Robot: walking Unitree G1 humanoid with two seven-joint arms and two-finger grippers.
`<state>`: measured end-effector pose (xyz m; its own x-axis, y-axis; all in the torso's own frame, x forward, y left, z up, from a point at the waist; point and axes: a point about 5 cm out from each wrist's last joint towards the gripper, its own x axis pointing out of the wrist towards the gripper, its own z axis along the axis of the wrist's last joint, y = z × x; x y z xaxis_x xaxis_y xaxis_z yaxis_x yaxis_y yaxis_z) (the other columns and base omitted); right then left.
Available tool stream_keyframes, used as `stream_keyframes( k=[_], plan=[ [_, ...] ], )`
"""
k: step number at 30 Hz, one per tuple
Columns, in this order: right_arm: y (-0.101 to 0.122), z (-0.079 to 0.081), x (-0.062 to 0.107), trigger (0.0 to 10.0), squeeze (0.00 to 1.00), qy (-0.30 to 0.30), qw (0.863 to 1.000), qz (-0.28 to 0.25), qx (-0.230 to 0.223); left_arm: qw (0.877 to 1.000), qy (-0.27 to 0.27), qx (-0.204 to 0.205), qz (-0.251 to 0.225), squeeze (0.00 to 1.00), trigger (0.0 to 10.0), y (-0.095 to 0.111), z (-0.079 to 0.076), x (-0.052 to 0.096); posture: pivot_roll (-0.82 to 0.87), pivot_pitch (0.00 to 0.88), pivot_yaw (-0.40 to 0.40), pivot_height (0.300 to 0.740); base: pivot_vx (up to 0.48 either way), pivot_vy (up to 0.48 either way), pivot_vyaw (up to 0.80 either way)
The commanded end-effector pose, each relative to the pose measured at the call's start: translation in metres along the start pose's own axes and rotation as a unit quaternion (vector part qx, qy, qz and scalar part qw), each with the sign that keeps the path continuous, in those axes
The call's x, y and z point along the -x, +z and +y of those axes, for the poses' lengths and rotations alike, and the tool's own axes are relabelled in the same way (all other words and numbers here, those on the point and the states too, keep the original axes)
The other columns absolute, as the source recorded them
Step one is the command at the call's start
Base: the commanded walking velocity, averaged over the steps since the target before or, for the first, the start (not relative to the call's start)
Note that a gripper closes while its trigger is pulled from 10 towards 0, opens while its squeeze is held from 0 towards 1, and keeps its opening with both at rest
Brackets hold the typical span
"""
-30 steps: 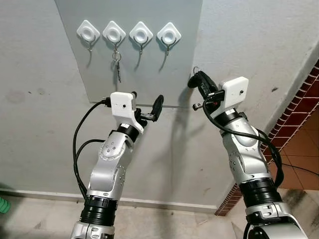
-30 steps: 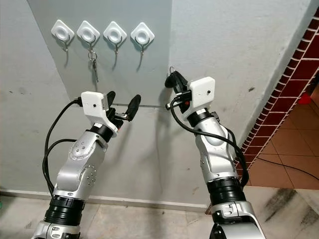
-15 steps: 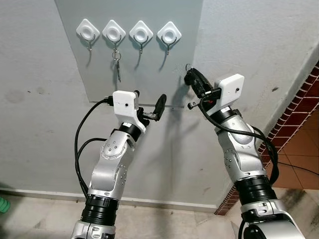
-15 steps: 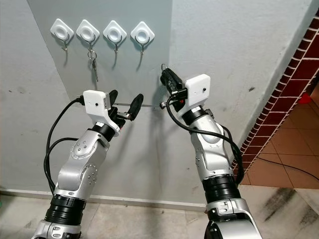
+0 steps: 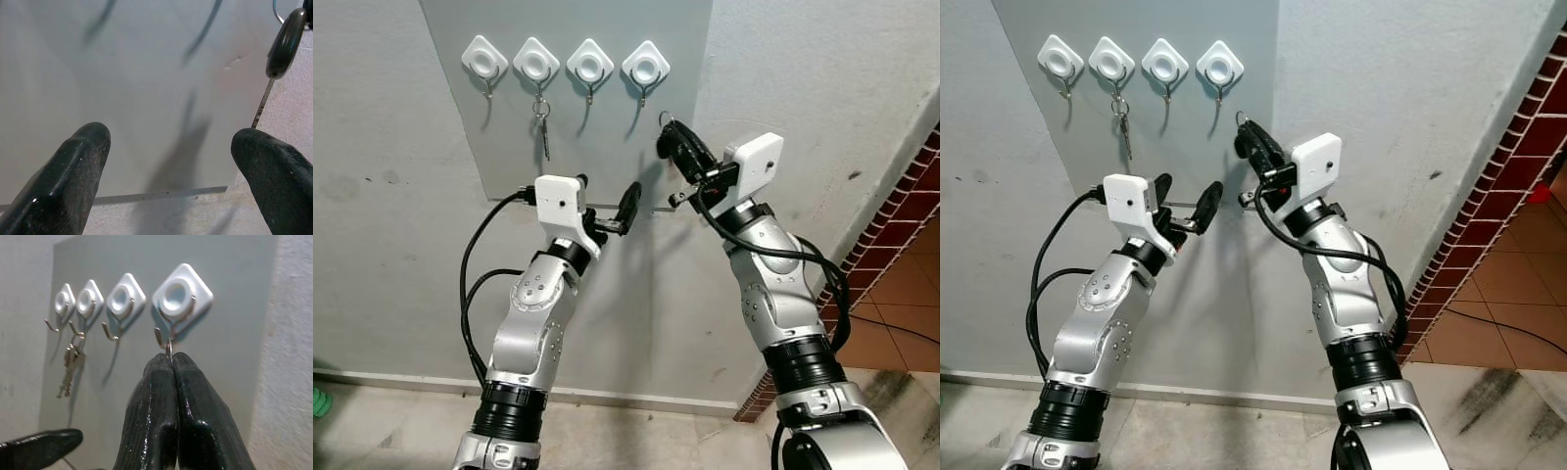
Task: Hang keys on a hook
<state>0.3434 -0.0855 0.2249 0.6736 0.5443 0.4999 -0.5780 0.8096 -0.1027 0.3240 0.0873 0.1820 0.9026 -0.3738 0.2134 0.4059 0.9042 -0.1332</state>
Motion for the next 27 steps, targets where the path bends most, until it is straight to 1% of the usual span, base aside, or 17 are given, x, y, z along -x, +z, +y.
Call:
stream_keyframes(
  k=[1,13,27],
  plan=[
    [0.012,0.003,-0.010,10.0,0.00,0.019,1.000,-0.024,0.004,1.000,-0.009,-0.004,-0.009,0.00,10.0,0.007,-0.003,-0.002,0.01,0.000,-0.008,0.740,0.000,0.000,0.00],
    [0.017,0.007,-0.016,10.0,0.00,0.032,0.999,-0.037,0.006,1.000,-0.005,0.001,-0.008,0.00,10.0,0.007,-0.002,-0.002,0.01,0.000,-0.010,0.740,0.000,0.000,0.00],
    [0.020,0.003,-0.022,10.0,0.00,0.024,0.999,-0.042,0.001,1.000,0.000,0.006,-0.008,0.00,10.0,0.007,-0.001,-0.001,0.01,0.000,-0.014,0.740,0.000,0.000,0.00]
  ],
)
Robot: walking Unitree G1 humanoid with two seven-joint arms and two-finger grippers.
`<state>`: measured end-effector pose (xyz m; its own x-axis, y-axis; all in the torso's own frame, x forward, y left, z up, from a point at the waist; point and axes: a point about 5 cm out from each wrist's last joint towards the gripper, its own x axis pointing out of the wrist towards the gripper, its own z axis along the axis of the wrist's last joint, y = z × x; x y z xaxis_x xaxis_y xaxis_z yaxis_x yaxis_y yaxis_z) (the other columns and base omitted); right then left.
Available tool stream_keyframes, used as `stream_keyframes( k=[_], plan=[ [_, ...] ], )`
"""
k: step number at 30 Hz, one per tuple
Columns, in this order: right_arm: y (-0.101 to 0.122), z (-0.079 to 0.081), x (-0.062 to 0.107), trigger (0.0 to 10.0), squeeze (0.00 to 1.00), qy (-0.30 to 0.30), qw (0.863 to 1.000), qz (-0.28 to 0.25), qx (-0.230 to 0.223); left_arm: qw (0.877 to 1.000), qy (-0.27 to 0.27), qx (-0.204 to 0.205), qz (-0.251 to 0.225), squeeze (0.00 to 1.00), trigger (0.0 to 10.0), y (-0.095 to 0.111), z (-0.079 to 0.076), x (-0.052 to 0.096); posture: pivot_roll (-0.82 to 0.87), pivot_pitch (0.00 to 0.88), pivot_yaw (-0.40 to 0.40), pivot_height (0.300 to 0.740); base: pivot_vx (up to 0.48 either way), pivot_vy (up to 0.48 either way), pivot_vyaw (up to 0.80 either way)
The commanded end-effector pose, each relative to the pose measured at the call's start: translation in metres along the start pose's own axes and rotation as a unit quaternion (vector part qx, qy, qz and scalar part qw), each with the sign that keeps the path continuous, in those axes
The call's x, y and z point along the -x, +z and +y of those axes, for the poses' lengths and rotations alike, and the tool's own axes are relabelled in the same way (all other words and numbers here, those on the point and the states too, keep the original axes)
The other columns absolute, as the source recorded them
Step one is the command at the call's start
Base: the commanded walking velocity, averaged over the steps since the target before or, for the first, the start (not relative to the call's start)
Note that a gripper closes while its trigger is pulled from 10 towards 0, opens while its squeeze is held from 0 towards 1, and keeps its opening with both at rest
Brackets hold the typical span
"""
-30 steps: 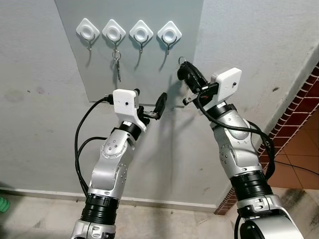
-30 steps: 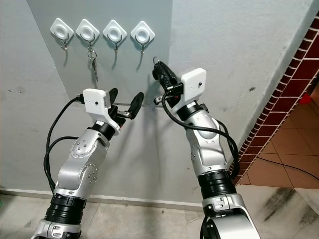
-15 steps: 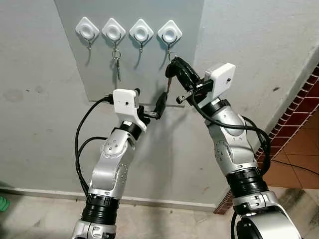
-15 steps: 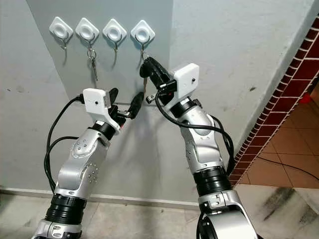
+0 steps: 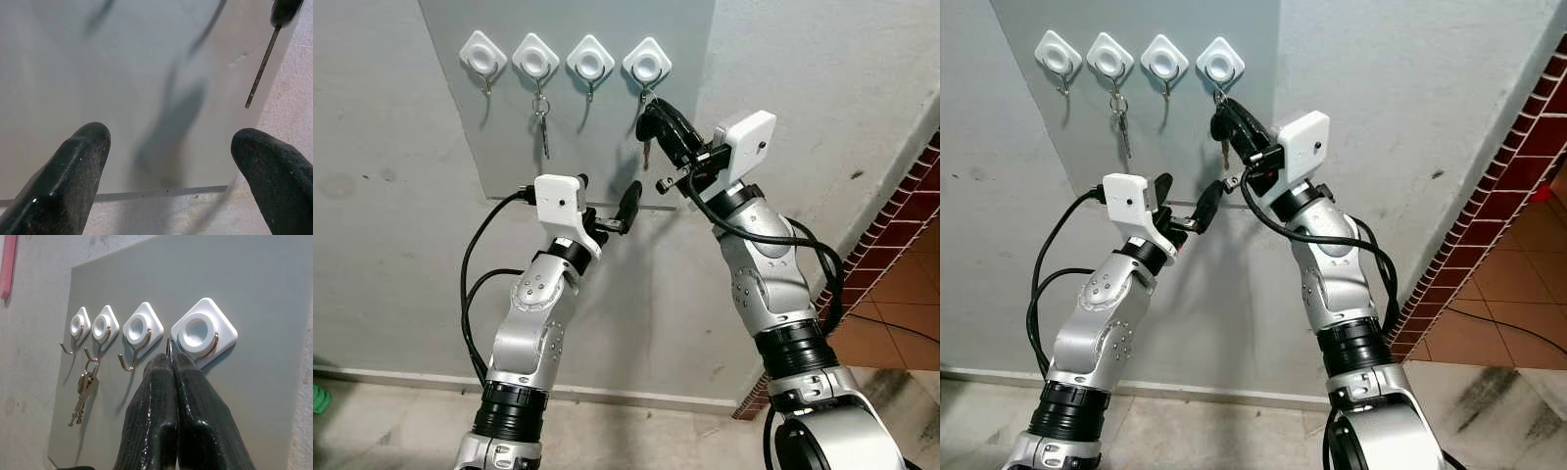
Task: Hang keys on a hook
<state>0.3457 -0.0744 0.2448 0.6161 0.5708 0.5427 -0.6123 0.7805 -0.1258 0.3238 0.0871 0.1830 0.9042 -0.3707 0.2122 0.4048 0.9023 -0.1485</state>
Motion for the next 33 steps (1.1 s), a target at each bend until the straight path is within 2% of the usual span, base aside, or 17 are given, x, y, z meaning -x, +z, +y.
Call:
stream_keyframes(
  k=[1,10,14,20,27,33],
  plan=[
    [0.0067,-0.0036,-0.0055,10.0,0.00,-0.003,1.000,-0.014,0.004,1.000,-0.002,-0.001,-0.008,0.00,10.0,0.0059,-0.0010,-0.0005,0.01,0.000,-0.013,0.740,0.000,0.000,0.00],
    [0.0064,-0.0068,-0.0071,10.0,0.00,-0.014,1.000,-0.015,-0.016,1.000,0.000,0.001,-0.009,0.00,10.0,0.0066,-0.0008,-0.0005,0.01,0.000,-0.016,0.740,0.000,0.000,0.00],
    [0.0049,-0.0066,-0.0077,10.0,0.00,-0.018,0.999,-0.016,-0.045,1.000,0.001,0.003,-0.009,0.00,10.0,0.0068,-0.0008,0.0000,0.02,0.000,-0.017,0.740,0.000,0.000,0.00],
    [0.0043,-0.0052,-0.0078,10.0,0.00,-0.016,0.998,-0.017,-0.054,1.000,0.003,0.005,-0.009,0.00,10.0,0.0071,-0.0005,0.0006,0.02,0.000,-0.017,0.740,0.000,0.000,0.00],
    [0.0037,-0.0027,-0.0086,10.0,0.00,-0.003,0.999,-0.012,-0.030,1.000,0.004,0.007,-0.009,0.00,10.0,0.0075,-0.0003,0.0002,0.02,0.001,-0.018,0.740,0.000,0.000,0.00],
    [0.0055,-0.0014,-0.0094,10.0,0.00,0.017,0.999,-0.003,0.034,1.000,0.004,0.008,-0.010,0.00,10.0,0.0079,-0.0007,0.0006,0.02,0.002,-0.018,0.740,0.000,0.000,0.00]
  ],
)
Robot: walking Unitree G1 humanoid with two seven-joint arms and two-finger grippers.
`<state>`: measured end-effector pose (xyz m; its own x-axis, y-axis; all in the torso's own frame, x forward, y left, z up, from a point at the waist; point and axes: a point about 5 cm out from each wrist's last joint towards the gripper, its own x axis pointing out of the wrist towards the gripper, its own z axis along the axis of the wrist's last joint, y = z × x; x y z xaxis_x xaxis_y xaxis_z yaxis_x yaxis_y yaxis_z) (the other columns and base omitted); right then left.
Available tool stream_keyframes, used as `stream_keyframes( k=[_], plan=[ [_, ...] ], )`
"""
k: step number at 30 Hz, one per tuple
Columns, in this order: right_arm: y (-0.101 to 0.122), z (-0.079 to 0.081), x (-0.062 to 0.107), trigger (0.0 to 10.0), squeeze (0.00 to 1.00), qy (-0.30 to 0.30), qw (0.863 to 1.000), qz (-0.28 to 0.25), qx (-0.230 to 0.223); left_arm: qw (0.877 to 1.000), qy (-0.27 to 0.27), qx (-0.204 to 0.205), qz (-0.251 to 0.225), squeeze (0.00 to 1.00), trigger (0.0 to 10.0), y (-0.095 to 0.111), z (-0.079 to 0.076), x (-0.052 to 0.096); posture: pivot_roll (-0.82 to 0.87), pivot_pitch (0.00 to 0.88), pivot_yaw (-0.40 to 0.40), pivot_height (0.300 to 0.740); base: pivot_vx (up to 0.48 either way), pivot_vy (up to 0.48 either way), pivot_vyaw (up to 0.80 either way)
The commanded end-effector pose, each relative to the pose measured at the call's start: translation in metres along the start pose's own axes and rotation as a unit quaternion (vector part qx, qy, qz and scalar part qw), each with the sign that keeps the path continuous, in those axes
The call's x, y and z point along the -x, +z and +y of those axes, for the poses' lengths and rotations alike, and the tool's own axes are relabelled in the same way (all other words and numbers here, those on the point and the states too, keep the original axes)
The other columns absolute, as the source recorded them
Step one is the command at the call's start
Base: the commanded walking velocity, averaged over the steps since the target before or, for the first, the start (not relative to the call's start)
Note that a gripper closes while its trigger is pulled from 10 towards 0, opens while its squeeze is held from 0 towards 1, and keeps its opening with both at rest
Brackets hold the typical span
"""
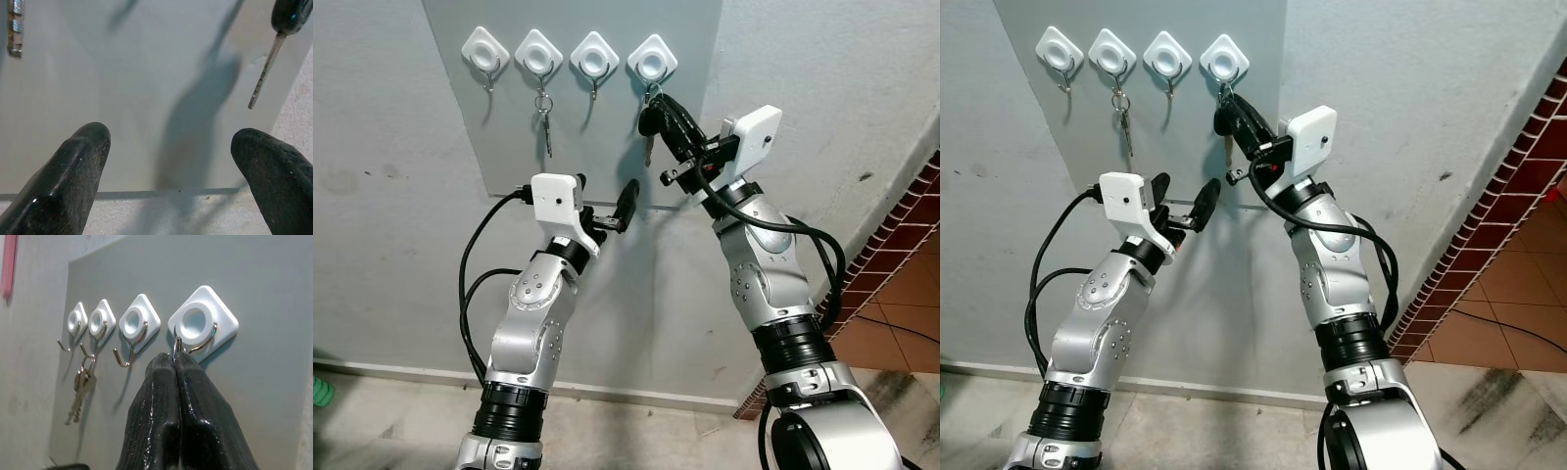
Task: Hang keys on a hook
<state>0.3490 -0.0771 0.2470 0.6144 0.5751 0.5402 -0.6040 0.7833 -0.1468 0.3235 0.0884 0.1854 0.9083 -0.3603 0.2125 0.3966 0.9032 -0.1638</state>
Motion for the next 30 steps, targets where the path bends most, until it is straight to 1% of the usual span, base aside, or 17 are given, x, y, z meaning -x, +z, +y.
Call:
stream_keyframes(
  k=[1,2,4,7,8,9,12,13,15,16,21,22,30],
  plan=[
    [0.0050,0.0023,-0.0079,10.0,0.00,0.016,0.999,-0.003,0.036,1.000,-0.001,0.001,-0.009,0.00,10.0,0.0052,-0.0015,0.0004,0.02,0.002,-0.018,0.740,0.000,0.000,0.00],
    [0.0053,0.0016,-0.0081,10.0,0.00,0.017,0.998,0.000,0.052,1.000,-0.001,0.001,-0.008,0.00,10.0,0.0052,-0.0016,0.0004,0.02,0.003,-0.019,0.740,0.000,0.000,0.00],
    [0.0049,0.0014,-0.0082,10.0,0.00,0.021,0.998,0.003,0.062,1.000,-0.001,0.002,-0.008,0.00,10.0,0.0053,-0.0017,0.0005,0.02,0.003,-0.019,0.740,0.000,0.000,0.00],
    [0.0046,0.0002,-0.0078,10.0,0.00,0.027,0.995,0.011,0.094,1.000,-0.001,0.003,-0.008,0.00,10.0,0.0055,-0.0021,0.0006,0.02,0.005,-0.020,0.740,0.000,0.000,0.00],
    [0.0046,-0.0002,-0.0075,10.0,0.00,0.037,0.990,0.019,0.131,1.000,0.000,0.005,-0.008,0.00,10.0,0.0055,-0.0021,0.0007,0.02,0.006,-0.020,0.740,0.000,0.000,0.00],
    [0.0046,-0.0002,-0.0075,10.0,0.00,0.037,0.990,0.019,0.131,1.000,0.000,0.005,-0.008,0.00,10.0,0.0055,-0.0021,0.0007,0.02,0.006,-0.020,0.740,0.000,0.000,0.00],
    [0.0038,-0.0005,-0.0069,10.0,0.00,0.047,0.984,0.026,0.168,1.000,0.001,0.006,-0.008,0.00,10.0,0.0052,-0.0019,0.0008,0.02,0.007,-0.020,0.740,0.000,0.000,0.00],
    [0.0037,-0.0002,-0.0067,10.0,0.00,0.058,0.978,0.029,0.198,1.000,0.001,0.006,-0.008,0.00,10.0,0.0052,-0.0020,0.0008,0.02,0.007,-0.020,0.740,0.000,0.000,0.00],
    [0.0035,-0.0002,-0.0066,10.0,0.00,0.061,0.975,0.030,0.210,1.000,0.001,0.007,-0.008,0.00,10.0,0.0052,-0.0019,0.0009,0.02,0.007,-0.020,0.740,0.000,0.000,0.00],
    [0.0027,-0.0009,-0.0064,10.0,0.00,0.064,0.971,0.033,0.229,1.000,0.001,0.007,-0.007,0.00,10.0,0.0051,-0.0019,0.0008,0.02,0.007,-0.020,0.740,0.000,0.000,0.00],
    [0.0013,-0.0020,-0.0052,10.0,0.00,0.073,0.958,0.039,0.274,1.000,0.001,0.008,-0.007,0.00,10.0,0.0053,-0.0022,0.0004,0.02,0.006,-0.020,0.740,0.000,0.000,0.00],
    [0.0010,-0.0021,-0.0051,10.0,0.00,0.072,0.959,0.039,0.271,1.000,0.000,0.009,-0.007,0.00,10.0,0.0052,-0.0022,0.0005,0.02,0.006,-0.020,0.740,0.000,0.000,0.00],
    [0.0019,-0.0040,-0.0052,10.0,0.00,0.069,0.950,0.035,0.301,1.000,0.000,0.011,-0.007,0.00,10.0,0.0053,-0.0025,-0.0001,0.02,0.008,-0.019,0.740,0.000,0.000,0.00]
  ],
)
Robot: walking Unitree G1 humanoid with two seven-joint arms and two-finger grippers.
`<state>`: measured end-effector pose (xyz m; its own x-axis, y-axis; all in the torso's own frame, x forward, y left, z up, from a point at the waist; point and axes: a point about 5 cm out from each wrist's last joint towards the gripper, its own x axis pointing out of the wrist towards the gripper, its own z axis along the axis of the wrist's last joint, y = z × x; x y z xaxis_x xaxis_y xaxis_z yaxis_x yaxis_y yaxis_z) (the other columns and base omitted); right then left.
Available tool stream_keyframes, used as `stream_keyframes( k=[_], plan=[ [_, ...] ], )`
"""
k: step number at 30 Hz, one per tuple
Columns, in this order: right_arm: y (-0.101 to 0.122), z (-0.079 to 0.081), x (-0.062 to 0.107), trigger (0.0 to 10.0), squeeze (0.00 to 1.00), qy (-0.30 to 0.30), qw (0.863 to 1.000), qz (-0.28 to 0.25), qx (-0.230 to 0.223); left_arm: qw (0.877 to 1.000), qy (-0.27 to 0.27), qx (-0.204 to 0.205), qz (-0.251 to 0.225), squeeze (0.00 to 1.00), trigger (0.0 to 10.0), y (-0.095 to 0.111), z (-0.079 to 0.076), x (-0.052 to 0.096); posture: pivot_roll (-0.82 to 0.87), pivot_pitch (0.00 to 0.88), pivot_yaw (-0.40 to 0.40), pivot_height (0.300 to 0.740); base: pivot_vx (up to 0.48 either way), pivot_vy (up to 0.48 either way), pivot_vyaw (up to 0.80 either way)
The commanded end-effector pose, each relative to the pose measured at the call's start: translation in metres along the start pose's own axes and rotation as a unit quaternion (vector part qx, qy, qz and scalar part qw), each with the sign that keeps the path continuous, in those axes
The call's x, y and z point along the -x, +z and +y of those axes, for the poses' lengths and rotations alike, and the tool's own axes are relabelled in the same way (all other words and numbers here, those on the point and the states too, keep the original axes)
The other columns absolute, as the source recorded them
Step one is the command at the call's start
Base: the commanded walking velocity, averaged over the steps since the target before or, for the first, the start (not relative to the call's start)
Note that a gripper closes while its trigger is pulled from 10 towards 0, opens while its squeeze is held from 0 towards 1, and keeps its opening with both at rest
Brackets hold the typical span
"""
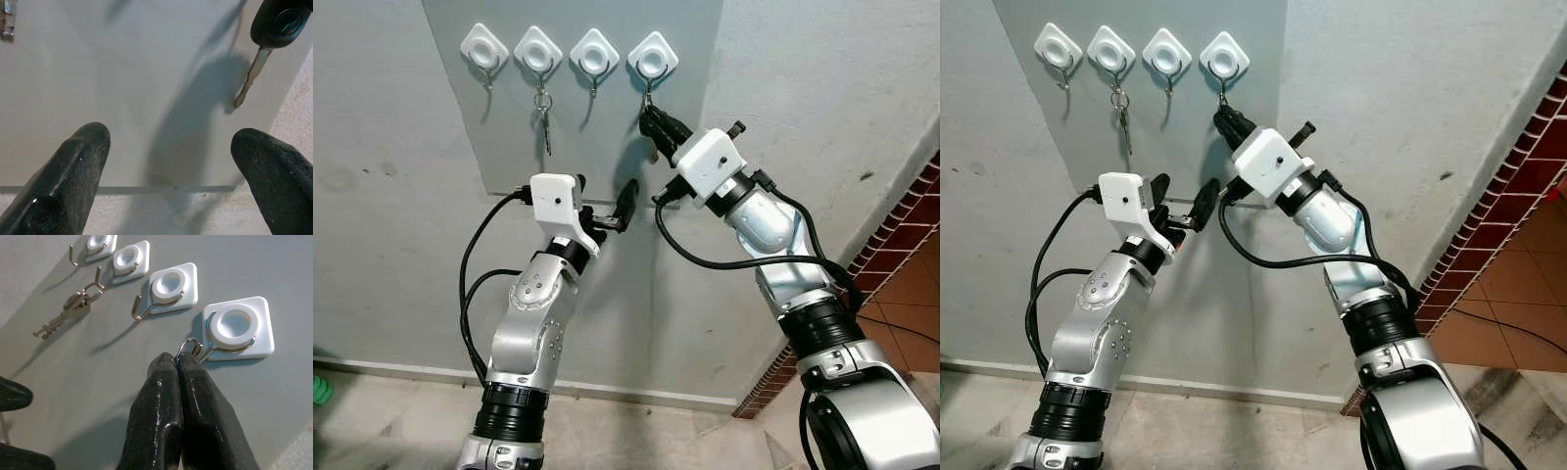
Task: Hang keys on a hook
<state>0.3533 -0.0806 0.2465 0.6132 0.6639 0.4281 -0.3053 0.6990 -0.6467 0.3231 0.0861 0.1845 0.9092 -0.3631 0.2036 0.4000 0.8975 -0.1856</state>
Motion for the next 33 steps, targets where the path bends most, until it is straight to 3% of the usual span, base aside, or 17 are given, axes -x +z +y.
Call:
stream_keyframes(
  k=[1,4,12,13,14,27,33],
  plan=[
    [0.004,-0.002,-0.004,10.0,0.00,0.008,1.000,-0.009,0.014,1.000,0.000,-0.001,-0.012,0.00,10.0,0.007,-0.001,0.000,0.02,0.008,-0.019,0.740,0.000,0.000,0.00],
    [0.003,0.002,-0.004,10.0,0.00,0.025,0.999,-0.009,0.047,1.000,0.001,0.002,-0.012,0.00,10.0,0.007,-0.001,0.000,0.02,0.008,-0.019,0.740,0.000,0.000,0.00],
    [-0.002,0.010,-0.002,10.0,0.00,0.040,0.998,-0.003,0.053,1.000,0.001,0.004,-0.013,0.00,10.0,0.007,-0.001,0.000,0.02,0.006,-0.020,0.740,0.000,0.000,0.00],
    [-0.003,0.011,-0.002,10.0,0.82,0.041,0.998,-0.002,0.042,1.000,0.001,0.004,-0.013,0.00,10.0,0.007,-0.001,0.000,0.02,0.007,-0.020,0.740,0.000,0.000,0.00],
    [-0.003,0.011,-0.002,10.0,1.00,0.041,0.998,-0.002,0.038,1.000,0.001,0.005,-0.013,0.00,10.0,0.007,-0.001,0.000,0.02,0.006,-0.020,0.740,0.000,0.000,0.00],
    [-0.007,0.013,0.001,10.0,1.00,0.052,0.997,0.000,0.065,1.000,0.002,0.008,-0.013,0.00,10.0,0.007,-0.001,0.000,0.02,0.008,-0.021,0.740,0.000,0.000,0.00],
    [-0.009,0.010,0.005,10.0,1.00,0.030,0.998,0.002,0.047,1.000,0.003,0.008,-0.011,0.00,10.0,0.006,0.000,0.000,0.02,0.009,-0.020,0.740,0.000,0.000,0.00]
  ],
)
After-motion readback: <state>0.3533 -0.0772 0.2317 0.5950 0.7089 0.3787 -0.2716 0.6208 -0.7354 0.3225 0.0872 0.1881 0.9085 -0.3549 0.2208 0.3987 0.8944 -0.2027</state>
